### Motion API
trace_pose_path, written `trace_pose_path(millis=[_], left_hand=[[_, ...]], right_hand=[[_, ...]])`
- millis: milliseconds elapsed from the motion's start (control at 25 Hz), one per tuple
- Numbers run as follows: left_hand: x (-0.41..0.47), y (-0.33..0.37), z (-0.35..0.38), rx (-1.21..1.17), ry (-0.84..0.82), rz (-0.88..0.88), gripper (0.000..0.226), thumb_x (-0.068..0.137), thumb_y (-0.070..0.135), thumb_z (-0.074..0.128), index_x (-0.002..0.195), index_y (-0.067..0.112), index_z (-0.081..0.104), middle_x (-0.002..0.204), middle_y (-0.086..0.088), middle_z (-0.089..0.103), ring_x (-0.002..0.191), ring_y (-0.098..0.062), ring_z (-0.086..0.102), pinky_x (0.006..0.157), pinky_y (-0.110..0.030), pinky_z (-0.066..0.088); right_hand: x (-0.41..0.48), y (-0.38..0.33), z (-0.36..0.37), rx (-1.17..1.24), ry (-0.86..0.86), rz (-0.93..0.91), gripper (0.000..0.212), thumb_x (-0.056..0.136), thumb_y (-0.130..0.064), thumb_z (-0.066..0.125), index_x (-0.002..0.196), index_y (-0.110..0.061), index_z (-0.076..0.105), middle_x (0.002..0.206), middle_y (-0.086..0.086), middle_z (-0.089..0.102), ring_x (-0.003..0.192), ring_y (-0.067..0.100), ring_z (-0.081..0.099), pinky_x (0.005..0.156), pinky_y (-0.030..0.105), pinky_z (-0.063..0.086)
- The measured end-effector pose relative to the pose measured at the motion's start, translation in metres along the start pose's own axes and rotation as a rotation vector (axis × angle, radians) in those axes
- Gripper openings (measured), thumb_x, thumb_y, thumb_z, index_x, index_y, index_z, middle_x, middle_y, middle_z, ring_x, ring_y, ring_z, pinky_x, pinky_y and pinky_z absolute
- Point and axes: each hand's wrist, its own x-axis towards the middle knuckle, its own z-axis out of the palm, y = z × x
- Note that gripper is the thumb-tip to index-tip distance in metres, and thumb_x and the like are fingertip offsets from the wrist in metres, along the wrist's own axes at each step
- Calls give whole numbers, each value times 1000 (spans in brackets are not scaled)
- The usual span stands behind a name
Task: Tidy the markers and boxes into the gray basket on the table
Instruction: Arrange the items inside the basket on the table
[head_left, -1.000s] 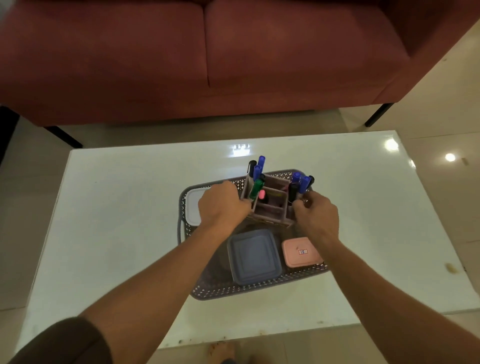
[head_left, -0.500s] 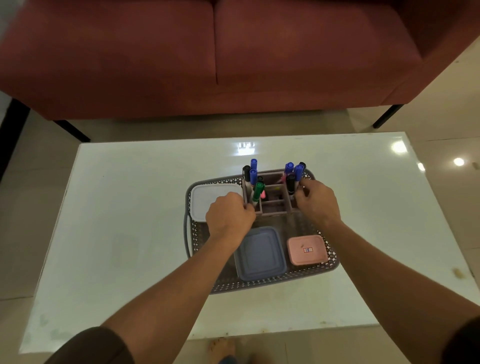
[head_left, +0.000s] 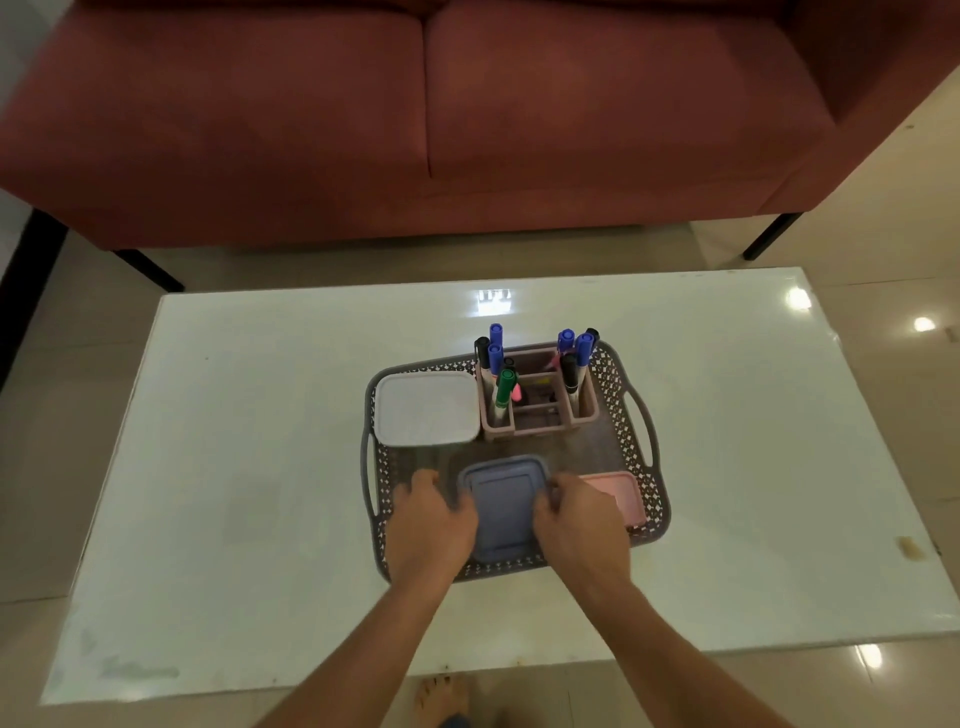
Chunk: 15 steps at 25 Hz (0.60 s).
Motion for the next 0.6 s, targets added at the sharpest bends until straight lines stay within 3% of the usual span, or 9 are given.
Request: trace_pose_path(millis=[160,320,520,600], left_hand=[[6,-9,9,7,-87,-59,33,98,45,54,112,16,61,109,-6,68,100,-28,66,77,-32,47],[10,-11,-2,26,48,-12,20,100,36,50,99,22,65,96,1,70,86,-23,64,74,-32,48],[16,-19,-13,92,95,-1,23,99,33,50,89,18,64,91,-3,69,80,-24,62,73,-34,50],[11,-13,-11,58,112,-12,25,98,37,49,101,16,63,104,-7,67,89,-30,64,76,-36,50]], right_hand=[[12,-12,8,-72,-13,112,30,96,-38,55,103,-10,63,97,8,70,87,26,66,77,38,56],[14,-23,10,-38,-57,94,29,97,-39,57,102,-11,64,99,5,71,84,21,63,76,33,52],[11,-31,12,-59,-113,24,25,97,-37,57,103,-15,67,98,6,72,90,26,67,79,35,55],[11,-24,0,-87,-69,-2,26,97,-39,54,100,-16,67,94,5,72,85,24,67,75,32,54]])
